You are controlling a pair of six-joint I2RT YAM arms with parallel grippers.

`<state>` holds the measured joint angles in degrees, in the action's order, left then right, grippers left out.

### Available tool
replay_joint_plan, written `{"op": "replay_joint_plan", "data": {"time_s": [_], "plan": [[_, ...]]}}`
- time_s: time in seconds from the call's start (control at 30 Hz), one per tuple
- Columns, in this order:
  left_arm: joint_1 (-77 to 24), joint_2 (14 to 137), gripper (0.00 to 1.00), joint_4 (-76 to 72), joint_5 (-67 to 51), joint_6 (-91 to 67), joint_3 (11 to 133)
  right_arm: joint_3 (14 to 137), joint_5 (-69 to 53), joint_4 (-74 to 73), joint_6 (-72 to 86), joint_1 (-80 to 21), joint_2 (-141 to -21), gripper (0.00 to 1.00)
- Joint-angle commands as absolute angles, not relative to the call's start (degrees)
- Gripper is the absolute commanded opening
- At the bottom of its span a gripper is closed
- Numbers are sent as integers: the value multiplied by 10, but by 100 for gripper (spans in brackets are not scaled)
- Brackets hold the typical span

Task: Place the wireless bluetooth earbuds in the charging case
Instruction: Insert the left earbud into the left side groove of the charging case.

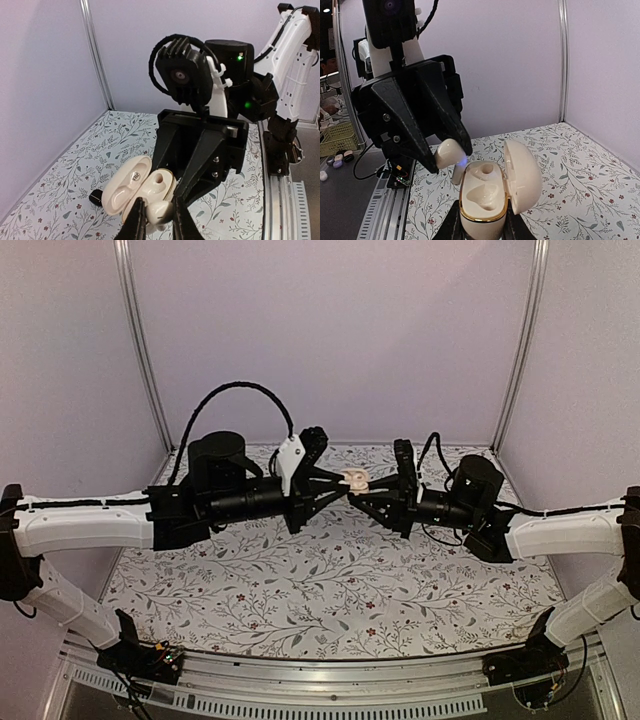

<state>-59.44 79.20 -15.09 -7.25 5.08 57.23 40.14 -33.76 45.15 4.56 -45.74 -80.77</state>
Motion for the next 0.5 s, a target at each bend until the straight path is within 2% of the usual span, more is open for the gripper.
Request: {"op": "replay_joint_plan", "data": {"time_s": [0.0,0.47], "plan": [[-597,793,10,-142,-36,67,585,416,-365,475,45,-462,-809,0],[-597,793,9,-139,-14,64,594,408,-375,474,28,-468,-807,0]]}}
